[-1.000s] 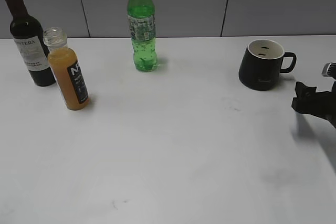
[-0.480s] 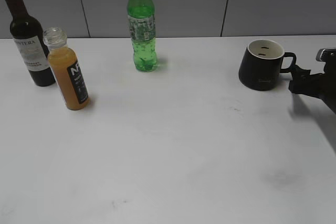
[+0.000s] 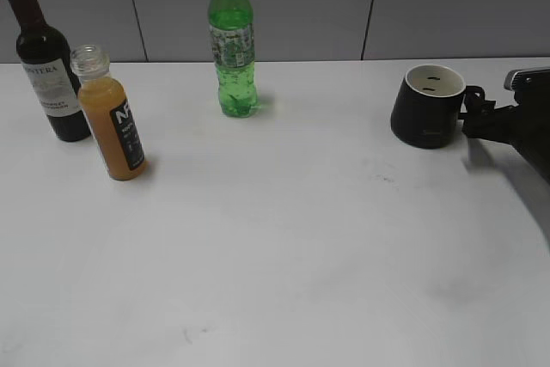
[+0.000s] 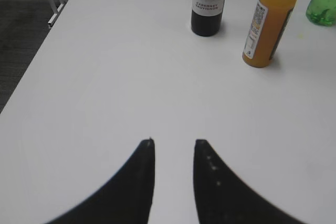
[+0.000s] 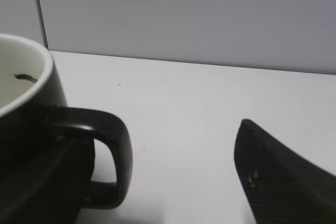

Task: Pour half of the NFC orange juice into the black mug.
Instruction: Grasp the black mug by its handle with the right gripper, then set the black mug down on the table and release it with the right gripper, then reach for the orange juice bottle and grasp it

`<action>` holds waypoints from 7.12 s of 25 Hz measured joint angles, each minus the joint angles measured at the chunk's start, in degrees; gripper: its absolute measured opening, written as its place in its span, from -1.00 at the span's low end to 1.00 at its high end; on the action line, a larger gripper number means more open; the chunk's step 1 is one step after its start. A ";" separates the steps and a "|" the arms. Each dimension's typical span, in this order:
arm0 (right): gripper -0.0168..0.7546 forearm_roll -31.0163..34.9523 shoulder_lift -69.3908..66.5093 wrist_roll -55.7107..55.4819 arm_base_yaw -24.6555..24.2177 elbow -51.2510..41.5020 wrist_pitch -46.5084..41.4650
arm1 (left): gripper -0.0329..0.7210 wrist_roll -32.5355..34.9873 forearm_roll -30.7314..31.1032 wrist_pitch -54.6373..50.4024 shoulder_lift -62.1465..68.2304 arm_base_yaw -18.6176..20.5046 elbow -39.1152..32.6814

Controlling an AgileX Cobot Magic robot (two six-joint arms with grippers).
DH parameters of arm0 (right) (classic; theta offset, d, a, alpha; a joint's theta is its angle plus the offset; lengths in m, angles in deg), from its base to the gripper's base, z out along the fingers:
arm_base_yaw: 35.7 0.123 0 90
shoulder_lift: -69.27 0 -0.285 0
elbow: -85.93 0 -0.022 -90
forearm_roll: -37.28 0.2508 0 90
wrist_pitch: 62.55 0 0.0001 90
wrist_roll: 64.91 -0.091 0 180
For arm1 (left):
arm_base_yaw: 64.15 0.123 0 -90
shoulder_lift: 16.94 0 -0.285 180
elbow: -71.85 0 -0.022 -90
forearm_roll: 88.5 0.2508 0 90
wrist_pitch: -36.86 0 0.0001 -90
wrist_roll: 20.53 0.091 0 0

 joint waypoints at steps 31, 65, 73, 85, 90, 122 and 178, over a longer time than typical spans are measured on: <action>0.30 -4.48 -7.27 -3.16 0.00 11.39 -2.44 | -0.38 0.00 0.00 0.00 0.00 0.00 0.00; -0.86 -3.06 9.58 -1.55 10.46 -5.11 -2.72 | -0.38 0.00 0.00 0.00 0.00 0.00 0.00; -0.86 6.67 14.46 -0.91 29.57 -10.62 -2.49 | -0.38 0.00 0.00 0.00 0.00 0.00 0.00; -0.86 17.90 12.27 3.79 47.93 -10.38 -2.61 | -0.38 0.00 0.00 0.00 0.00 0.00 0.00; -0.86 18.93 10.15 3.85 48.24 -9.58 -2.62 | -0.38 0.00 0.00 0.00 0.00 0.00 0.00; -0.73 18.77 3.15 3.02 48.30 -7.71 -0.94 | -0.38 0.00 0.00 0.00 0.00 0.00 0.00; 0.61 20.25 16.37 0.49 48.30 -30.53 0.18 | -0.38 0.00 0.00 0.00 0.00 0.00 0.00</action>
